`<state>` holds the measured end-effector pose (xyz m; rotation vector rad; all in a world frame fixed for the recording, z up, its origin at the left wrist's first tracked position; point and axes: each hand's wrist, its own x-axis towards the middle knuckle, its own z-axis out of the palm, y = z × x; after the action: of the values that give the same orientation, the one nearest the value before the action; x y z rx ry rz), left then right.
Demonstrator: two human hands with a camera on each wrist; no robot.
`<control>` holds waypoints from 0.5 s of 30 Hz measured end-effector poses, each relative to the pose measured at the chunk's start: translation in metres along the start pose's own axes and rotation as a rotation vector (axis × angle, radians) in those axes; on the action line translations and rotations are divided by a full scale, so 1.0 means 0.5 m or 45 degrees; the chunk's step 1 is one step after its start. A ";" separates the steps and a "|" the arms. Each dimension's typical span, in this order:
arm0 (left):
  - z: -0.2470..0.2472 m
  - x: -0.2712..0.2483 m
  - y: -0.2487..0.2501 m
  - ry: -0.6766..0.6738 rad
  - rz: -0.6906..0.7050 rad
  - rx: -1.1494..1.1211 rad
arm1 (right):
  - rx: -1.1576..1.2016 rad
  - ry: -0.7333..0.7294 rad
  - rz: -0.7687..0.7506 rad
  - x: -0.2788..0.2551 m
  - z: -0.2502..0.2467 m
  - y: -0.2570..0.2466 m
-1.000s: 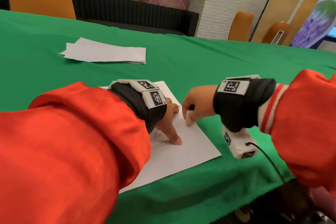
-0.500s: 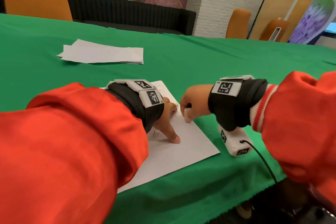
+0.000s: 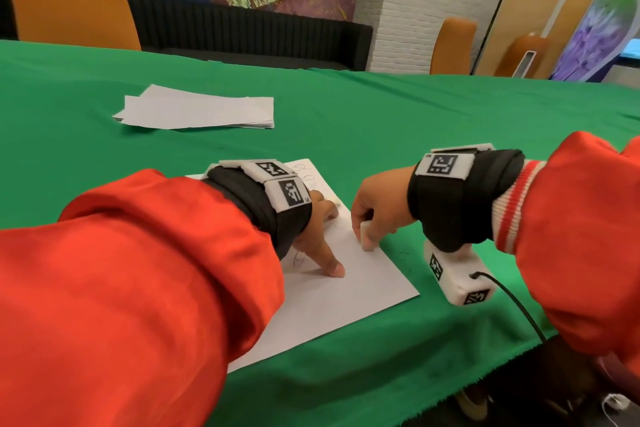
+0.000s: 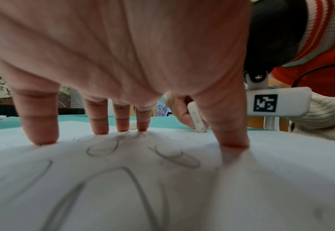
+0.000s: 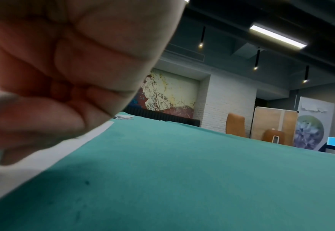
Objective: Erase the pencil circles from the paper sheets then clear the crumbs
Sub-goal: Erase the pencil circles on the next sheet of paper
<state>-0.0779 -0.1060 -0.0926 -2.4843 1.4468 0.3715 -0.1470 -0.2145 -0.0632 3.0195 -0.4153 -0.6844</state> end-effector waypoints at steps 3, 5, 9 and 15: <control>-0.002 -0.001 0.002 -0.010 -0.001 0.002 | -0.023 0.058 0.040 0.009 -0.005 -0.002; -0.004 -0.001 0.003 -0.009 0.002 0.003 | -0.029 0.122 0.064 0.013 -0.005 -0.003; -0.002 -0.001 -0.001 -0.004 0.002 -0.011 | -0.012 -0.024 0.000 -0.003 -0.001 -0.011; -0.012 -0.015 0.008 -0.004 -0.005 -0.023 | 0.256 0.233 0.056 -0.011 0.000 0.008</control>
<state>-0.0847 -0.1039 -0.0845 -2.4994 1.4437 0.3895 -0.1529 -0.2169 -0.0607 3.2114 -0.5735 -0.3796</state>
